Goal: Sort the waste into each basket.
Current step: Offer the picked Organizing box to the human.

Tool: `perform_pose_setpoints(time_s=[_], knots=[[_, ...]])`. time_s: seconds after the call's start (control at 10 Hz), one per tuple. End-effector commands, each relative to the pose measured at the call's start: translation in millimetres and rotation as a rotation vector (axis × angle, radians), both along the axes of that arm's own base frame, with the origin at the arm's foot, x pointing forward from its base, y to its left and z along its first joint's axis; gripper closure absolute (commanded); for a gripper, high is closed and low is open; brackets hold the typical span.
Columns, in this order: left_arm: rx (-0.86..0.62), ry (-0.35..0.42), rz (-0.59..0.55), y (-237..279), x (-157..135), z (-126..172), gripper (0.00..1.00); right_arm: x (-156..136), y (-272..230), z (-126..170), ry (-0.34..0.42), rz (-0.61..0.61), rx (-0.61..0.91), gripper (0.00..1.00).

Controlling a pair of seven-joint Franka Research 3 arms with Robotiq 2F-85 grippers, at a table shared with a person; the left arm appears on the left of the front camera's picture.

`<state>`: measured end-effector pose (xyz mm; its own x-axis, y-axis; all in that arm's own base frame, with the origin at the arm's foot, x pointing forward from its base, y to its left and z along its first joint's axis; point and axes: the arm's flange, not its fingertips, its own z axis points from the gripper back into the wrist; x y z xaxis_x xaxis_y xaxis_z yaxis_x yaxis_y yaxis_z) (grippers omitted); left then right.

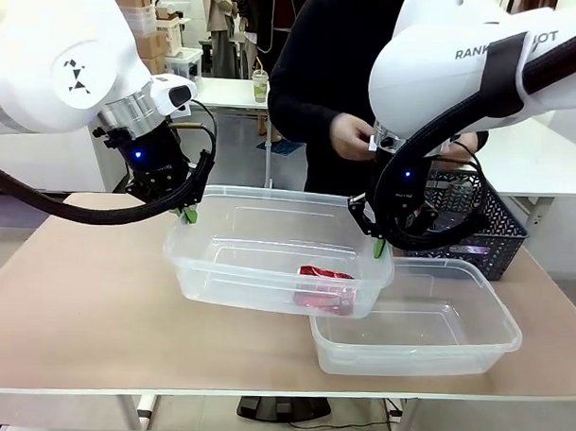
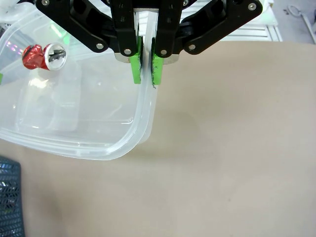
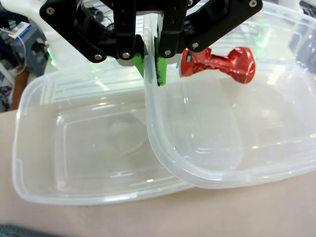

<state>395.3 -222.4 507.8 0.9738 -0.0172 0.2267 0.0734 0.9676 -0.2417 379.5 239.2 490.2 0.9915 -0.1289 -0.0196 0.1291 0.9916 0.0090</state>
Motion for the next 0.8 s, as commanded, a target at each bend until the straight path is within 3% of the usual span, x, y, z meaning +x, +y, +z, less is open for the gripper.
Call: perform_pose_setpoints(time_s=[0.0,0.7], knots=[[-0.004,-0.006,0.016,-2.1,-0.8,3.3,0.90,0.2,-1.0,2.8,0.004,0.006,-0.011,0.94],[-0.004,-0.006,0.016,-2.1,-0.8,3.3,0.90,0.2,-1.0,2.8,0.004,0.006,-0.011,0.94]])
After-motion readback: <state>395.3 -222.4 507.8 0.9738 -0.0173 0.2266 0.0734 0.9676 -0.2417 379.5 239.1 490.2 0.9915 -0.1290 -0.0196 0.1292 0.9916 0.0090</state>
